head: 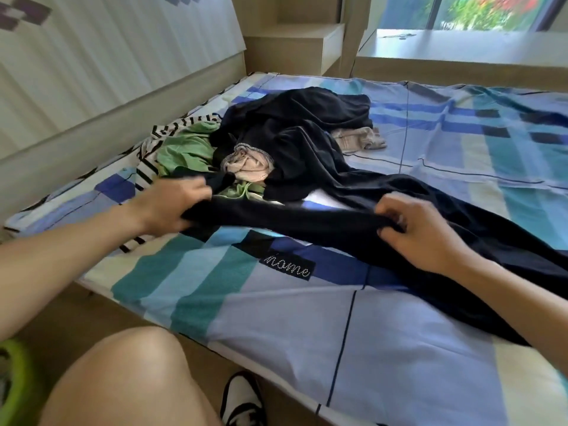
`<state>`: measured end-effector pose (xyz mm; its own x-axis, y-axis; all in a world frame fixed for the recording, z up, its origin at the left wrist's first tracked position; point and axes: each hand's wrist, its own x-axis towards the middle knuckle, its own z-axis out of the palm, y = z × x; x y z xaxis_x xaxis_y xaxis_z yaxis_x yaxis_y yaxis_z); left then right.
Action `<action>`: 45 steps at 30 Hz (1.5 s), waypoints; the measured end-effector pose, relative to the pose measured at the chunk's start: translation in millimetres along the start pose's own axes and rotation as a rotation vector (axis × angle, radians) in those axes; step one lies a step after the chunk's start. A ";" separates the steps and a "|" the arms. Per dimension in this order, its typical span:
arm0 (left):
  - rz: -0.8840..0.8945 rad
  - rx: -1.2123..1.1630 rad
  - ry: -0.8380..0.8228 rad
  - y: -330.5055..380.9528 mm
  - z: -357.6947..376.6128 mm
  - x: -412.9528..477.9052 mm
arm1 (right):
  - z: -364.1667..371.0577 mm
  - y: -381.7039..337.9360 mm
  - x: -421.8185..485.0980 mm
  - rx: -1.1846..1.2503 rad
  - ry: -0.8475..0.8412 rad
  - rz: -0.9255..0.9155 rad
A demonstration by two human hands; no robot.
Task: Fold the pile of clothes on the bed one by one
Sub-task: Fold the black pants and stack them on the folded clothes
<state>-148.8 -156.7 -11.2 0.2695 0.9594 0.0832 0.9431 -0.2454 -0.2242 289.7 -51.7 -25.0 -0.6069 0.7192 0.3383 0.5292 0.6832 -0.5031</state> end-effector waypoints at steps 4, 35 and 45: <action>-0.230 -0.489 -0.082 0.6 30.6 -23.4 | 19.7 -1.3 -17.6 0.006 -0.305 -0.102; -1.432 -1.791 0.855 -106.0 16.0 -45.6 | 55.4 -50.6 0.4 0.277 -0.708 -0.060; -1.485 -1.301 0.166 -116.3 51.6 -52.4 | 100.7 -52.0 31.8 0.141 -0.212 0.033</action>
<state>-282.7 -171.2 -39.6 -0.7849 0.4686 -0.4054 -0.0679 0.5853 0.8080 183.2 -77.1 -68.2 -0.7097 0.6877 0.1530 0.4715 0.6250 -0.6221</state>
